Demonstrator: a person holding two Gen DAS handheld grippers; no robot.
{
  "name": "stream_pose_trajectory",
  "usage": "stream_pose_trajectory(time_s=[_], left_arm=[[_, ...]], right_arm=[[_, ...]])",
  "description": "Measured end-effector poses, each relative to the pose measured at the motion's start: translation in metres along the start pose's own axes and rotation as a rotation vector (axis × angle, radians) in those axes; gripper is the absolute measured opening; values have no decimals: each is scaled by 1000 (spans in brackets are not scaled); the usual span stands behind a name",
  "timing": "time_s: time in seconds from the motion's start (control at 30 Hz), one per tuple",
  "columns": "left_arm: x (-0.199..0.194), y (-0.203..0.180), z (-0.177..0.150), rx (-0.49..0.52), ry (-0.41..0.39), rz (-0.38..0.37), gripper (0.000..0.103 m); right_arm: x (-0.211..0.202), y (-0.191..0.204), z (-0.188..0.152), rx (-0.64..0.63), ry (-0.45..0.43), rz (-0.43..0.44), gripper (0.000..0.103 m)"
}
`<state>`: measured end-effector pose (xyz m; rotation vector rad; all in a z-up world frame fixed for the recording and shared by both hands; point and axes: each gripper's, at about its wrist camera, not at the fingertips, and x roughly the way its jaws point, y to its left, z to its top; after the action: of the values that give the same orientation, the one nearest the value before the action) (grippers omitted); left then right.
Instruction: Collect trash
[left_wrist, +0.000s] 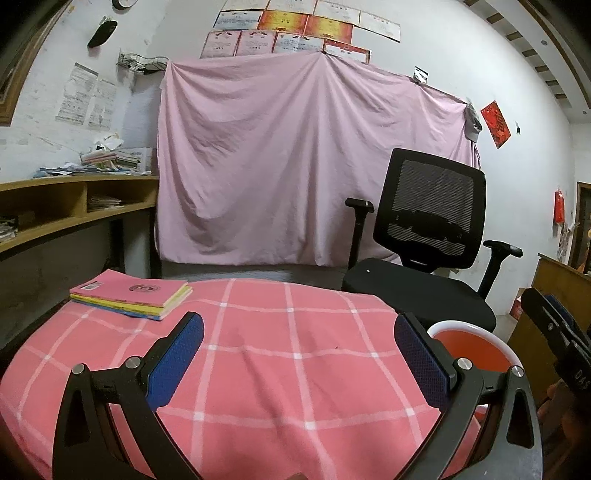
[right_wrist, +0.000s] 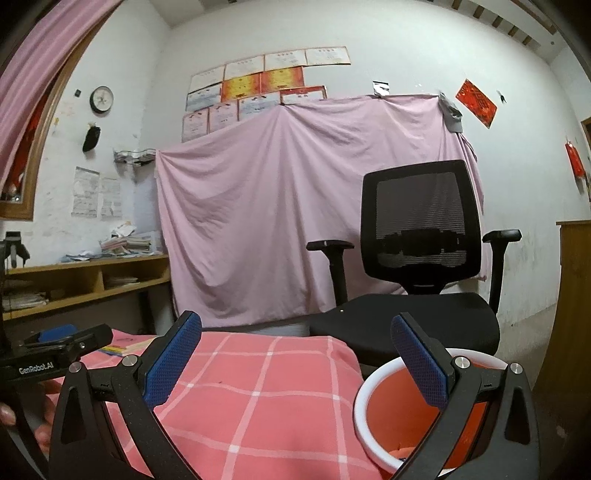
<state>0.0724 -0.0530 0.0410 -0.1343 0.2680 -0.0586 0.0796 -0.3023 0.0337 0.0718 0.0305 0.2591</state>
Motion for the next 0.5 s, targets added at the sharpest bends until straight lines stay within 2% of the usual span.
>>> stream_pose_trajectory(time_s=[0.5], left_arm=[[-48, 10, -25, 16, -7, -11, 101]], right_arm=[[-46, 16, -18, 11, 30, -28, 103]])
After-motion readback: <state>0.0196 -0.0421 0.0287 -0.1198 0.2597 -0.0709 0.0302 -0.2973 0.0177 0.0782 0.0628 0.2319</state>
